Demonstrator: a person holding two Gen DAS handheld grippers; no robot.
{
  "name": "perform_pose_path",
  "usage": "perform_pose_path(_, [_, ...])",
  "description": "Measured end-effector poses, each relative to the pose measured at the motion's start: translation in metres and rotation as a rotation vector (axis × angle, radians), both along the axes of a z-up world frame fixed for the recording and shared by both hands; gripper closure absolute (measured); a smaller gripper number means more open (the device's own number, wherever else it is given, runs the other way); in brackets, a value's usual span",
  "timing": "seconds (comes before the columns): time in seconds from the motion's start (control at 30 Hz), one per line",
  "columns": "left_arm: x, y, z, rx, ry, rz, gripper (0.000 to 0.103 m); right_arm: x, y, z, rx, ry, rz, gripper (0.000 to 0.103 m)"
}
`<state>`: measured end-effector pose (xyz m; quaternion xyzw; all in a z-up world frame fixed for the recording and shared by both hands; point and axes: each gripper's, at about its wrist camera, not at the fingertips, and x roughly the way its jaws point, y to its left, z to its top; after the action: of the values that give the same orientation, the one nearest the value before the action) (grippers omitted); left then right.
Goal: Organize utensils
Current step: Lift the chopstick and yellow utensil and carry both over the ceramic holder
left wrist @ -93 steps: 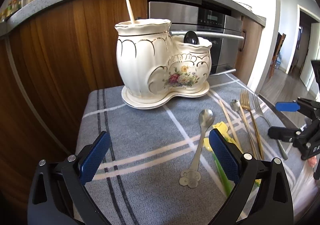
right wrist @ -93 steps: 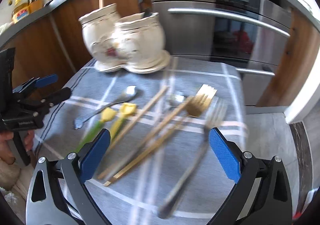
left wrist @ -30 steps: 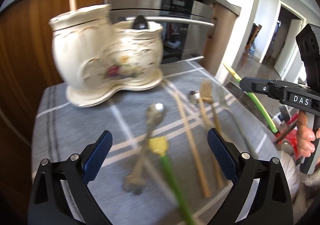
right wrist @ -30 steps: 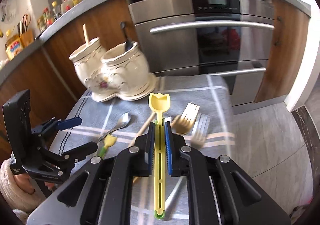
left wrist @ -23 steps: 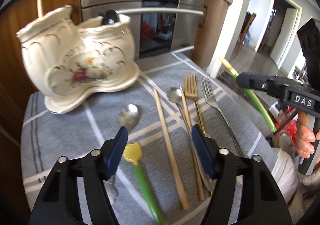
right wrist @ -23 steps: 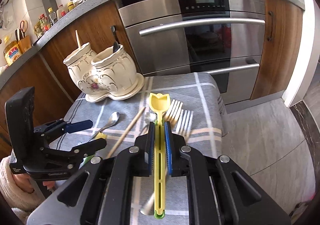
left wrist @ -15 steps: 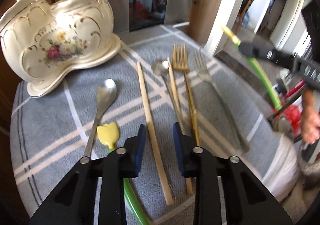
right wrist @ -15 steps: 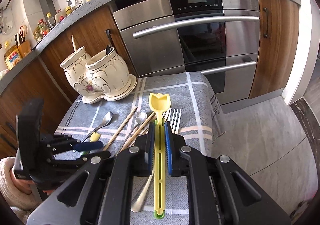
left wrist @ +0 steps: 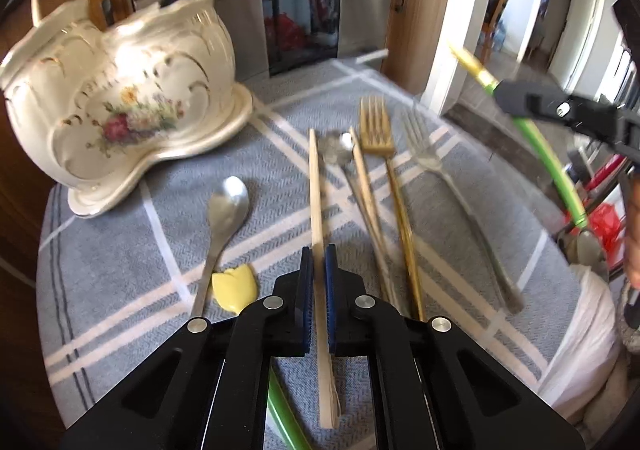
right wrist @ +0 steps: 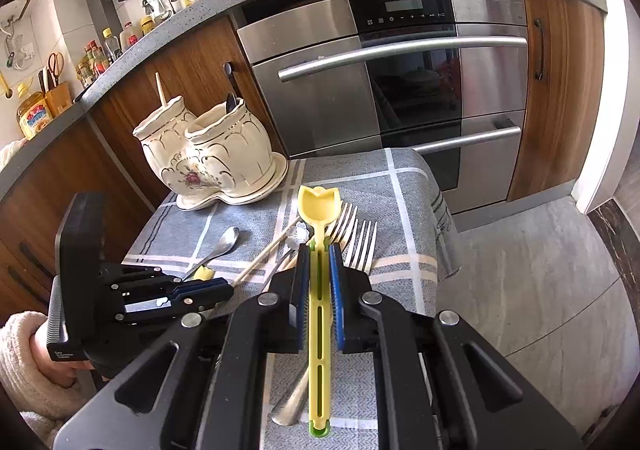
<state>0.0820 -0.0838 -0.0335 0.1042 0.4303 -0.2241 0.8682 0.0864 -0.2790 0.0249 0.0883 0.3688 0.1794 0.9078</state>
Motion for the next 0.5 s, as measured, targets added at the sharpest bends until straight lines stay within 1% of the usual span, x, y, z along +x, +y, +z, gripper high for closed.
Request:
perform_pose_path(0.03, [-0.003, 0.004, 0.006, -0.032, -0.027, -0.003, 0.097, 0.0, 0.001, 0.0, 0.001, 0.0, 0.0, 0.093])
perform_pose_path(0.23, [-0.01, 0.022, 0.034, -0.119, -0.094, 0.013, 0.097, 0.003, 0.007, 0.001, 0.007, -0.001, 0.001, 0.093])
perform_pose_path(0.33, [-0.013, 0.036, 0.053, -0.19, -0.132, 0.033, 0.097, 0.007, 0.011, 0.005, 0.018, -0.012, 0.006, 0.093])
perform_pose_path(0.5, [-0.004, 0.065, 0.094, -0.266, -0.208, 0.086, 0.097, 0.027, 0.03, 0.015, 0.037, -0.021, 0.039, 0.093])
